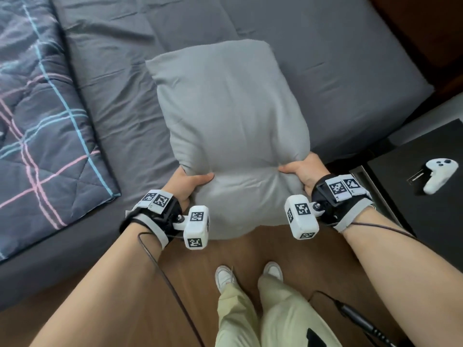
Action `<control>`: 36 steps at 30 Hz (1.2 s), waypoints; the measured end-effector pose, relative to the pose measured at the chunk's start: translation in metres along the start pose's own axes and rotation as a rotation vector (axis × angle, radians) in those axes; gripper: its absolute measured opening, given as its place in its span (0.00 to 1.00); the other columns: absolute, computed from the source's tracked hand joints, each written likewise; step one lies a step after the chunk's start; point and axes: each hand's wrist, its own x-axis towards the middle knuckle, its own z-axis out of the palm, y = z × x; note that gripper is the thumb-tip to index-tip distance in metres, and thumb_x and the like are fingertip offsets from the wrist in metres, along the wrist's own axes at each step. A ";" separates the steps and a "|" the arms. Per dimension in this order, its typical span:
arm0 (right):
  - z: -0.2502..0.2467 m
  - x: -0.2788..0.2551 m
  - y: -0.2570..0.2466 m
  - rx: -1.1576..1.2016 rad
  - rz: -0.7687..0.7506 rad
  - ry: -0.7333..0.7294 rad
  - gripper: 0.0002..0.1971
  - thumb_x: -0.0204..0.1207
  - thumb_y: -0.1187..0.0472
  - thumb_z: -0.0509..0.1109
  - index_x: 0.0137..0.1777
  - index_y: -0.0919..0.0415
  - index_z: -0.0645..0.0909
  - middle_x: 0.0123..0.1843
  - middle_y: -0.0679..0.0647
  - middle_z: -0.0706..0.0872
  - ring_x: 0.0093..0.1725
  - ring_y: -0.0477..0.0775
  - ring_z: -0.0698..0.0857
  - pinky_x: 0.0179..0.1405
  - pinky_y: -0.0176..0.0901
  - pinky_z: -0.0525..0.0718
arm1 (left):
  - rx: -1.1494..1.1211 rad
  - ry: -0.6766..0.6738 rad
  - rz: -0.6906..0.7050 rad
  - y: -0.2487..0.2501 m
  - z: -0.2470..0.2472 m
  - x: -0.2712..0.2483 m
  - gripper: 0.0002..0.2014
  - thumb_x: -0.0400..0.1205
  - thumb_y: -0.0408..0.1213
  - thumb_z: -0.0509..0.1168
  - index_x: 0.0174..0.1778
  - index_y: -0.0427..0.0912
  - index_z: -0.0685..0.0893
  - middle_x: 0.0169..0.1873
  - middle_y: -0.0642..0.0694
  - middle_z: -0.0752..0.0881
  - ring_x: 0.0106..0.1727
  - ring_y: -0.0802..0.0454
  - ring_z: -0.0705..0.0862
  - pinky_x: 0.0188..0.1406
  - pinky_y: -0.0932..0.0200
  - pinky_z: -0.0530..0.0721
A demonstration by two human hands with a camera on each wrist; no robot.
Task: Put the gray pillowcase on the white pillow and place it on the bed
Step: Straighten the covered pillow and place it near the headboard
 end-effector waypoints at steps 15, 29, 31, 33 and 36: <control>-0.154 0.063 -0.179 -0.012 -0.365 0.129 0.11 0.67 0.74 0.76 0.50 0.76 0.85 0.44 0.62 0.87 0.41 0.56 0.85 0.45 0.49 0.85 | 0.077 -0.081 0.253 0.180 0.198 0.041 0.20 0.74 0.22 0.69 0.63 0.32 0.80 0.45 0.41 0.90 0.38 0.48 0.91 0.43 0.50 0.90; -0.239 0.241 -0.345 -0.054 -0.479 0.105 0.15 0.66 0.71 0.78 0.53 0.69 0.85 0.50 0.61 0.89 0.55 0.65 0.88 0.58 0.59 0.86 | 0.013 -0.043 0.355 0.317 0.337 0.176 0.23 0.74 0.24 0.71 0.66 0.32 0.79 0.53 0.38 0.88 0.47 0.44 0.89 0.48 0.49 0.89; -0.237 0.282 -0.351 -0.055 -0.439 0.106 0.17 0.65 0.71 0.79 0.54 0.69 0.85 0.53 0.62 0.89 0.56 0.64 0.88 0.61 0.61 0.85 | 0.009 -0.046 0.305 0.324 0.342 0.215 0.24 0.73 0.26 0.72 0.66 0.34 0.79 0.56 0.36 0.88 0.51 0.42 0.89 0.47 0.48 0.89; -0.234 0.324 -0.350 -0.083 -0.388 0.101 0.19 0.63 0.69 0.81 0.55 0.69 0.85 0.56 0.63 0.89 0.57 0.63 0.88 0.63 0.61 0.84 | 0.012 -0.022 0.242 0.323 0.346 0.258 0.25 0.72 0.27 0.74 0.66 0.35 0.79 0.58 0.35 0.87 0.56 0.38 0.88 0.53 0.41 0.88; -0.234 0.376 -0.334 -0.135 -0.258 0.108 0.23 0.61 0.64 0.83 0.58 0.64 0.84 0.58 0.59 0.89 0.57 0.58 0.87 0.64 0.56 0.83 | 0.004 -0.001 0.149 0.307 0.350 0.311 0.25 0.72 0.29 0.74 0.66 0.37 0.79 0.56 0.37 0.88 0.55 0.38 0.88 0.56 0.36 0.85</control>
